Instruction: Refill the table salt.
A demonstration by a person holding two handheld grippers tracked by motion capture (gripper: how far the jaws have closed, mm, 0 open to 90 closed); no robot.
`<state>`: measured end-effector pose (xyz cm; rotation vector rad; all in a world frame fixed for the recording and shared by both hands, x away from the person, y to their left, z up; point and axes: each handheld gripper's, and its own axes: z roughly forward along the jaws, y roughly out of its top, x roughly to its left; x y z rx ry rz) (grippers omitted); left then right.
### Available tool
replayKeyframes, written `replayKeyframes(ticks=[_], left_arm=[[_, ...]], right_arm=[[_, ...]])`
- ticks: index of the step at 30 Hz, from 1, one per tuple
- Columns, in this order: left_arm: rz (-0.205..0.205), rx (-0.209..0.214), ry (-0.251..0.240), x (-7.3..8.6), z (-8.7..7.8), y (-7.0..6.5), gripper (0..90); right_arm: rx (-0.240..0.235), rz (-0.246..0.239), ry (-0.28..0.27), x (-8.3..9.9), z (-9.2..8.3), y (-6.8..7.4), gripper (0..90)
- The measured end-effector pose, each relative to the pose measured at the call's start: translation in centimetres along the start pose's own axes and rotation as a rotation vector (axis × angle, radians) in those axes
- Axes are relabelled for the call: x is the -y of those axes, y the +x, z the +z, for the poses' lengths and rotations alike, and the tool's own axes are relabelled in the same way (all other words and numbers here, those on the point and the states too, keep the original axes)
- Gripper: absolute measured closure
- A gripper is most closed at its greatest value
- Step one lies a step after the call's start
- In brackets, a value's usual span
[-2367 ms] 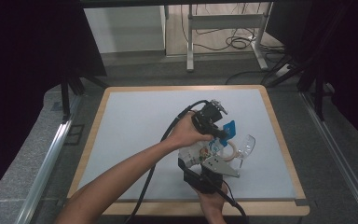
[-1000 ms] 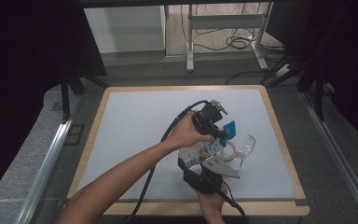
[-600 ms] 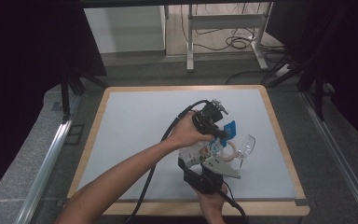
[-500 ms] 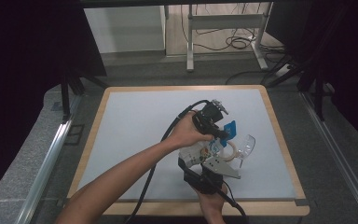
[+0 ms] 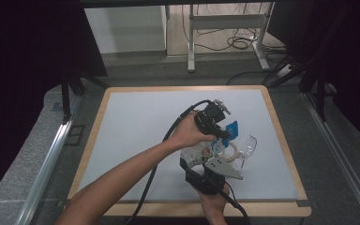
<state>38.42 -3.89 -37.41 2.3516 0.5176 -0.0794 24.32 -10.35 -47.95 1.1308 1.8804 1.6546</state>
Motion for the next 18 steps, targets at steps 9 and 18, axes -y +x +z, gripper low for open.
replayKeyframes(ticks=[9, 18], left_arm=[[0.003, 0.001, 0.000, -0.12, 0.00, -0.03, 90.0], [0.003, 0.001, 0.008, -0.24, 0.05, 0.05, 90.0]], right_arm=[[-0.004, 0.004, -0.004, -0.12, -0.15, -0.04, 50.6], [-0.005, 0.017, -0.009, -0.21, -0.17, -0.07, 50.7]])
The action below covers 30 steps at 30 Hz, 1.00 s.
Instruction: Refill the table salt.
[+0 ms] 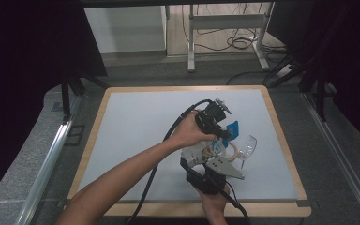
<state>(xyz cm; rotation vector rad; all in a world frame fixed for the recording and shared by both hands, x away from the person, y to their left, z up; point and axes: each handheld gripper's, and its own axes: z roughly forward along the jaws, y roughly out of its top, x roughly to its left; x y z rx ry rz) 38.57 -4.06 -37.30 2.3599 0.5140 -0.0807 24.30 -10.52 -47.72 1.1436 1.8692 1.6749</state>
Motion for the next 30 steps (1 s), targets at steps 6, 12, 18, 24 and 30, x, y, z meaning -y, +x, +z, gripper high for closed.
replayKeyframes(ticks=[6, 12, 18, 24, 30], left_arm=[[-0.003, 0.003, -0.002, -0.03, 0.08, 0.11, 90.0], [-0.003, 0.005, -0.004, -0.05, 0.18, 0.19, 90.0], [0.002, 0.008, -0.001, -0.07, 0.19, 0.15, 90.0], [0.003, 0.011, -0.005, -0.05, 0.21, 0.14, 90.0], [-0.004, 0.014, -0.004, 0.05, 0.49, 0.28, 90.0]], right_arm=[[0.003, -0.001, 0.001, 0.01, 0.04, -0.07, 50.8], [0.007, -0.003, 0.000, 0.02, 0.09, -0.14, 50.8], [0.019, -0.005, -0.008, 0.15, 0.16, -0.04, 50.9], [0.032, -0.015, -0.013, 0.28, 0.19, 0.04, 50.9], [0.030, -0.011, -0.009, 0.40, 0.19, -0.10, 51.0]])
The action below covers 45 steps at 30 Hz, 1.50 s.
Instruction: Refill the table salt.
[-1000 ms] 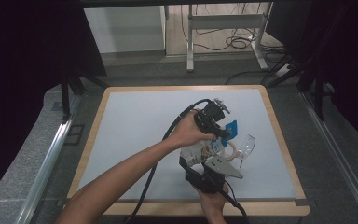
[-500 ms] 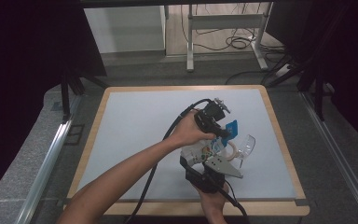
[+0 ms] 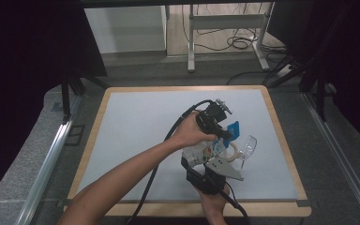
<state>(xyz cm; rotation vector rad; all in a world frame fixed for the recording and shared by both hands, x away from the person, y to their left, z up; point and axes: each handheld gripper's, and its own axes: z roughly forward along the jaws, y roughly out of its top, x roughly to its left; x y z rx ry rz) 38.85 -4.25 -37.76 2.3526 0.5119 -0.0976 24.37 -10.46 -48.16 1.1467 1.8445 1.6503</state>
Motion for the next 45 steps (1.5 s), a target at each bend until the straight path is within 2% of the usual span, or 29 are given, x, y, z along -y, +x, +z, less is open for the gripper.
replayKeyframes(ticks=[31, 45], left_arm=[[-0.003, -0.003, -0.009, 0.05, -0.16, 0.11, 90.0], [0.000, -0.003, -0.006, -0.26, -0.22, 0.01, 90.0]], right_arm=[[-0.005, -0.005, 0.001, -0.07, 0.08, -0.10, 51.2], [-0.007, 0.009, -0.008, -0.30, -0.01, -0.14, 51.3]])
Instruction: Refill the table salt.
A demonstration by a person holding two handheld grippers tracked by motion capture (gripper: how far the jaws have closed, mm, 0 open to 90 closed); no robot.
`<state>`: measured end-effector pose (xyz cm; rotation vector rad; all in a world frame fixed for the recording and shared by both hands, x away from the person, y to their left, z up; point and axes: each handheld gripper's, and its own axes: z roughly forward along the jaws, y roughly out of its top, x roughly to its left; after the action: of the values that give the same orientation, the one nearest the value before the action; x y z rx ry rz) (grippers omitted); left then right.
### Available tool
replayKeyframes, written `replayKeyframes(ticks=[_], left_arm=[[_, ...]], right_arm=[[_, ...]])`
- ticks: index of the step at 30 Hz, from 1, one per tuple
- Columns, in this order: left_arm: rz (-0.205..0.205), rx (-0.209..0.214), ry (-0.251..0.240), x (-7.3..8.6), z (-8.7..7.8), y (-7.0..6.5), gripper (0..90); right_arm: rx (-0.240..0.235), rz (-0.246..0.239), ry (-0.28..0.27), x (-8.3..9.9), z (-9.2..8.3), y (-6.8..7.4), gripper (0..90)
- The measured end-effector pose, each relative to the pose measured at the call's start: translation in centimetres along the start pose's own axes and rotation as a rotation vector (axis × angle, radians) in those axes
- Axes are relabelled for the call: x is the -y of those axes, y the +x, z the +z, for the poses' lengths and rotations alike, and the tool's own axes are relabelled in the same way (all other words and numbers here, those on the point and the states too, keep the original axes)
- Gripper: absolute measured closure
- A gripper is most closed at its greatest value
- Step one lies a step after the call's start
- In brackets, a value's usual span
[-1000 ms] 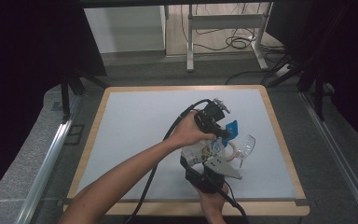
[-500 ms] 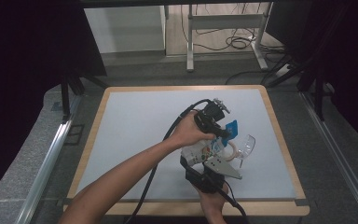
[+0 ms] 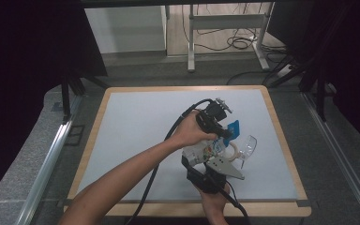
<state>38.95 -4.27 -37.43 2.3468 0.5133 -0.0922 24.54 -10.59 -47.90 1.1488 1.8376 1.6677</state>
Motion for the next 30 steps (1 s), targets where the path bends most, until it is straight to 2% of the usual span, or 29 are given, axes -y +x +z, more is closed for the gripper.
replayKeyframes(ticks=[30], left_arm=[[0.005, -0.007, 0.005, -0.20, 0.00, -0.20, 90.0]], right_arm=[[0.001, 0.005, -0.017, -0.12, -0.04, -0.03, 51.7]])
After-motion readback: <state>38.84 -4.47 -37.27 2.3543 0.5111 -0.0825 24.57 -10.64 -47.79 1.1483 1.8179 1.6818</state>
